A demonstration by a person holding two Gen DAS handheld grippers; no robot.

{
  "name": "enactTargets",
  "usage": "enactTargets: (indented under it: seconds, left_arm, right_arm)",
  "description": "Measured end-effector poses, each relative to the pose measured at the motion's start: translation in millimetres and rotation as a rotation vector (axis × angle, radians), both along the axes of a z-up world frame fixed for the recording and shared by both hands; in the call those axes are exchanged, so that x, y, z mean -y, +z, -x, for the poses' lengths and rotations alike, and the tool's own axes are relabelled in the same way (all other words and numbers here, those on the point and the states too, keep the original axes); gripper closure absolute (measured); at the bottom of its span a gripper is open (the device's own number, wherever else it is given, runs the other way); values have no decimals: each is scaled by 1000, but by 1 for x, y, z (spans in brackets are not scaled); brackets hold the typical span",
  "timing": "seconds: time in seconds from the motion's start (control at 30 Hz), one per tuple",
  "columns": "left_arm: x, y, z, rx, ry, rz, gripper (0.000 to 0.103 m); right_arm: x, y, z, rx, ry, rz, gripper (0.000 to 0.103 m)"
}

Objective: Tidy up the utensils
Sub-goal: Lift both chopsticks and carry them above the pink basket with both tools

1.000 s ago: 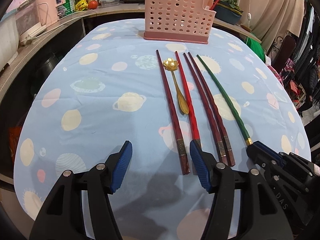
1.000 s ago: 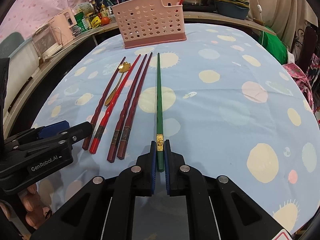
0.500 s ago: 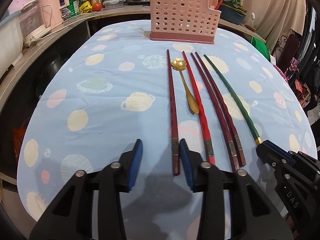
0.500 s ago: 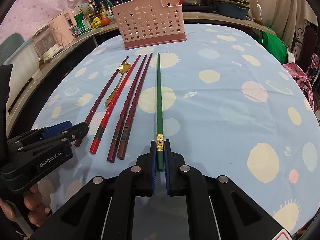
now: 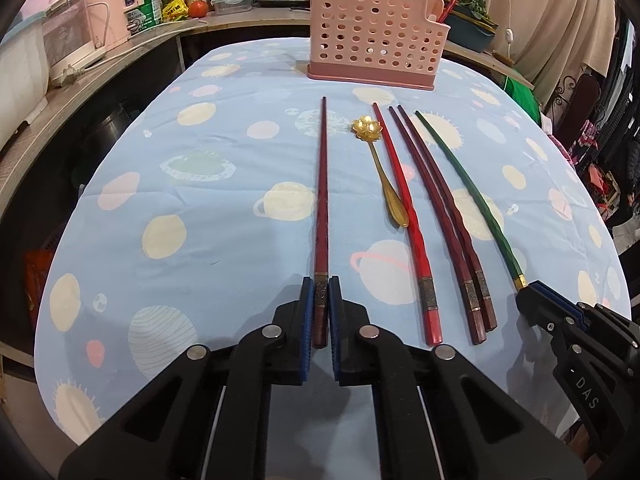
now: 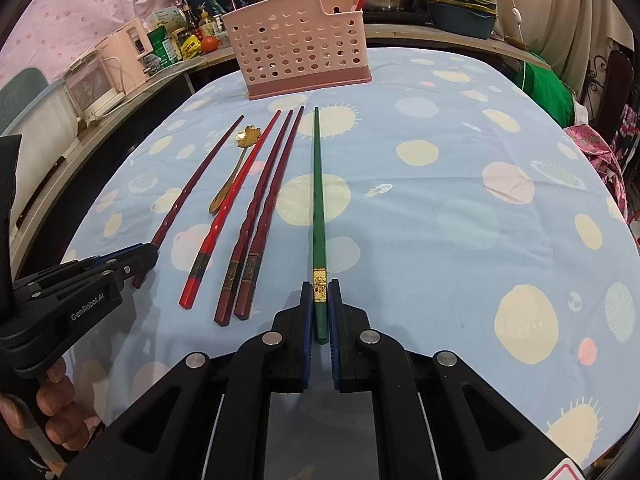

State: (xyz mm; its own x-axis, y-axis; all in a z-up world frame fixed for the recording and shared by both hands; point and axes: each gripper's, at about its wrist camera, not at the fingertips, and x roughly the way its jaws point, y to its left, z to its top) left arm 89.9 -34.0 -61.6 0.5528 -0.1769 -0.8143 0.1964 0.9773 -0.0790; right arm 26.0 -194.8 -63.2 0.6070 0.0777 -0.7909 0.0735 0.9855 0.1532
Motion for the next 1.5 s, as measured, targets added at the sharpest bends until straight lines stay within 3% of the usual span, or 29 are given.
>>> enactTargets:
  seconds: [0.67,1.13,1.5]
  left_arm:
    - [-16,33,6,41,28,43,96]
    - [-24,76,1,115,42,74,96]
    - [-30,130,-22,213,60,107,96]
  right_arm:
    - [12,32,7,76,-42,-13,96]
    - [22,84,-1,193,-49,-17,96]
    - [34,138,-27,308,-37,-11,96]
